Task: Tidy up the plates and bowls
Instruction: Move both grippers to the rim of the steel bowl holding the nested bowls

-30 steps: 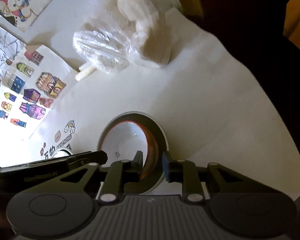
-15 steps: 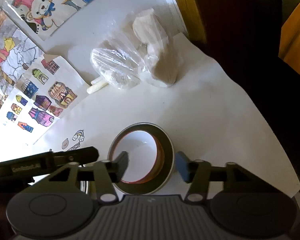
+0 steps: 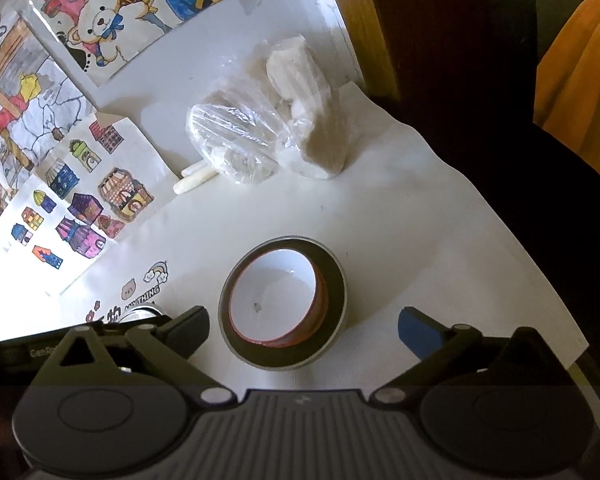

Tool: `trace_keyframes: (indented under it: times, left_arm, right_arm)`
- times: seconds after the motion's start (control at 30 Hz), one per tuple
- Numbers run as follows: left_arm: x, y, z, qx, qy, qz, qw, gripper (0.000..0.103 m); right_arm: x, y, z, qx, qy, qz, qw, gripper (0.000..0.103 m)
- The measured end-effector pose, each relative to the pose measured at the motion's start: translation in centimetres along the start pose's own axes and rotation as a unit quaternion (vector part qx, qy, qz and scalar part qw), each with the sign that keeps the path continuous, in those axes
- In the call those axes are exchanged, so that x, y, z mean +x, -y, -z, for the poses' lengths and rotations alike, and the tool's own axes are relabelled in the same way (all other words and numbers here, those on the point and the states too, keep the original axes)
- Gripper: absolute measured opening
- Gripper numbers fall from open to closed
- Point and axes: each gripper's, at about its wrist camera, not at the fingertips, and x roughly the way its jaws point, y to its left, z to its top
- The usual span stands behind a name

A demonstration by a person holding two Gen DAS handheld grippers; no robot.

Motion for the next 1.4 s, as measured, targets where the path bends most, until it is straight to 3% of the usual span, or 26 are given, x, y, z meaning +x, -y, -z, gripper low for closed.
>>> trace_keyframes:
  times: [0.4, 0.77, 1.07, 1.4]
  left_arm:
    - [-1.3, -1.0, 1.1, -0.012, 0.011, -0.013, 0.9998, 0.102]
    - [-0.3, 0.3, 0.0, -0.02, 0.012, -0.055, 0.9982, 0.102]
    - [1.5, 1.8, -0.2, -0.053, -0.005, -0.096, 0.994, 0.102]
    - [3.4, 2.5, 1.5, -0.102, -0.023, -0.137, 0.985, 0.102]
  right_arm:
    - [-0.9, -0.8, 0.6, -0.028, 0.008, 0.041, 0.999, 0.103]
    - [1.1, 0.7, -1.5, -0.078, -0.009, 0.064, 0.995, 0.103]
    - [3.5, 3.8, -4.8, -0.116, -0.045, 0.057, 0.991, 0.103]
    - [6.9, 4.8, -6.8, -0.198, -0.097, 0.019, 0.975, 0.103]
